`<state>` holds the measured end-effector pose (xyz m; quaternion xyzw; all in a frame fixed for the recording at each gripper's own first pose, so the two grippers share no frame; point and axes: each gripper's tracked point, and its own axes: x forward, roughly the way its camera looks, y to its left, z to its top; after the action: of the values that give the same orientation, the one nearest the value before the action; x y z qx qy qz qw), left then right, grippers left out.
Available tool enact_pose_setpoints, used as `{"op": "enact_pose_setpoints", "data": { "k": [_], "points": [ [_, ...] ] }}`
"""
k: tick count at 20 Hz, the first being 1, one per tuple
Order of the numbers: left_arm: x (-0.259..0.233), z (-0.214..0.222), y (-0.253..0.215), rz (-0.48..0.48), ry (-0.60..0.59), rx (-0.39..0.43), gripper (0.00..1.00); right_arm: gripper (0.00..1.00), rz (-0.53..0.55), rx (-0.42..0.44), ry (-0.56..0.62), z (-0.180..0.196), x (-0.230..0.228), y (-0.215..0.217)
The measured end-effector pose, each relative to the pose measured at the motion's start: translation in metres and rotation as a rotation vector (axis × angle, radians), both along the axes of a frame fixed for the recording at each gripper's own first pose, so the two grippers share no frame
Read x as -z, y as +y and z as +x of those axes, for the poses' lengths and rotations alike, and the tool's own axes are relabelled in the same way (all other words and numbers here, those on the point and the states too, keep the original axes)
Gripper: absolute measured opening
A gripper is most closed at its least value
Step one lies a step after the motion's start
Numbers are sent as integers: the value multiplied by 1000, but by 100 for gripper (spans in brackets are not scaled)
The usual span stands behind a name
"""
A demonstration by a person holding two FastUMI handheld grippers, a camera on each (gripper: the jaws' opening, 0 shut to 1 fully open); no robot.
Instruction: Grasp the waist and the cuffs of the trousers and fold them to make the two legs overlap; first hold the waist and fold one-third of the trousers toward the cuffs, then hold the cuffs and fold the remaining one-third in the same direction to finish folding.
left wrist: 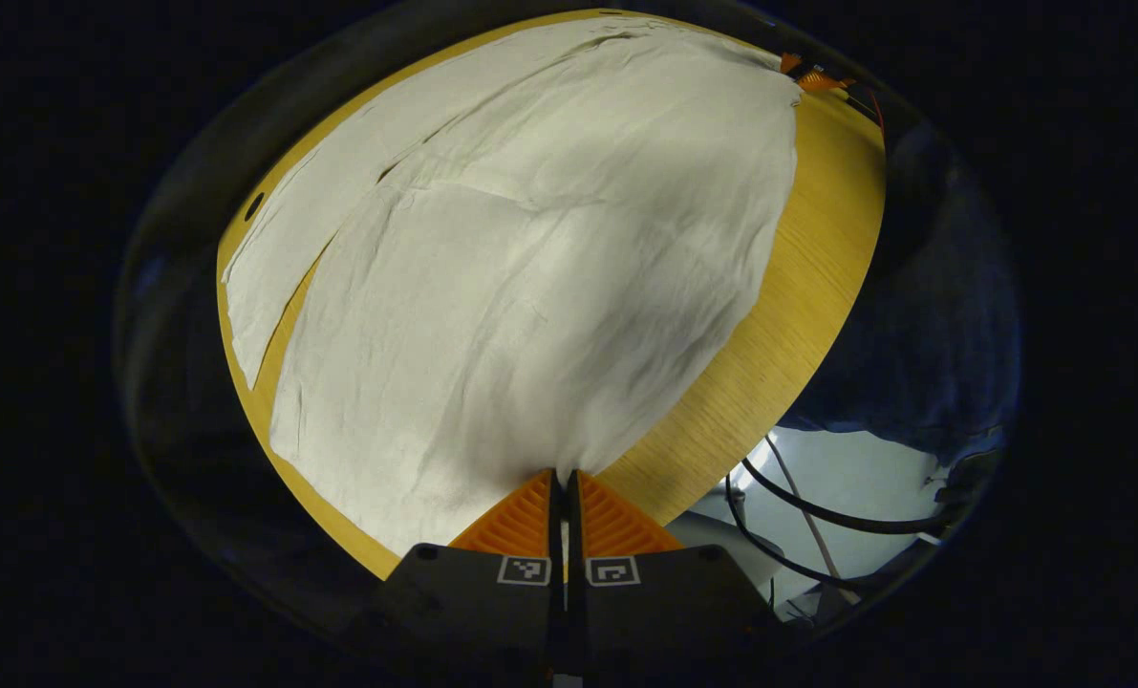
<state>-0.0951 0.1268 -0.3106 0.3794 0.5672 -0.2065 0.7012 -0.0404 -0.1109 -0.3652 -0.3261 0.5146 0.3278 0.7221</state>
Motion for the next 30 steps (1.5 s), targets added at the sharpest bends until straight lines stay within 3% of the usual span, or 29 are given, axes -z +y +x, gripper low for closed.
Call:
{"op": "enact_pose_setpoints", "data": {
  "k": [2, 4, 6, 8, 13, 17, 21, 29, 30],
  "points": [
    [0, 0, 0, -2, 2, 5, 0, 6, -7, 7, -8, 1, -1, 0],
    [1, 1, 0, -4, 4, 10, 0, 13, -8, 46, 0, -1, -2, -1],
    [0, 1, 0, -7, 1, -1, 0, 3, 0, 63, -15, 1, -3, -2],
    [0, 2, 2, -6, -12, -40, 0, 3, -17, 96, -80, 8, -7, -9],
    [-17, 18, 9, -12, -108, -125, 0, 3, 79, 240, -216, 29, -44, 4],
    [-69, 73, 15, -38, -287, -192, 0, 0, 143, 319, -314, 67, -76, 16],
    [-125, 145, 18, -50, -475, -243, 0, 4, 180, 391, -407, 114, -104, 23],
    [-197, 310, -21, -89, -712, -304, 0, 3, 272, 553, -579, 217, -160, 29],
    [-205, 307, -2, -100, -739, -311, 0, 3, 282, 571, -597, 230, -164, 30]
  ]
}}
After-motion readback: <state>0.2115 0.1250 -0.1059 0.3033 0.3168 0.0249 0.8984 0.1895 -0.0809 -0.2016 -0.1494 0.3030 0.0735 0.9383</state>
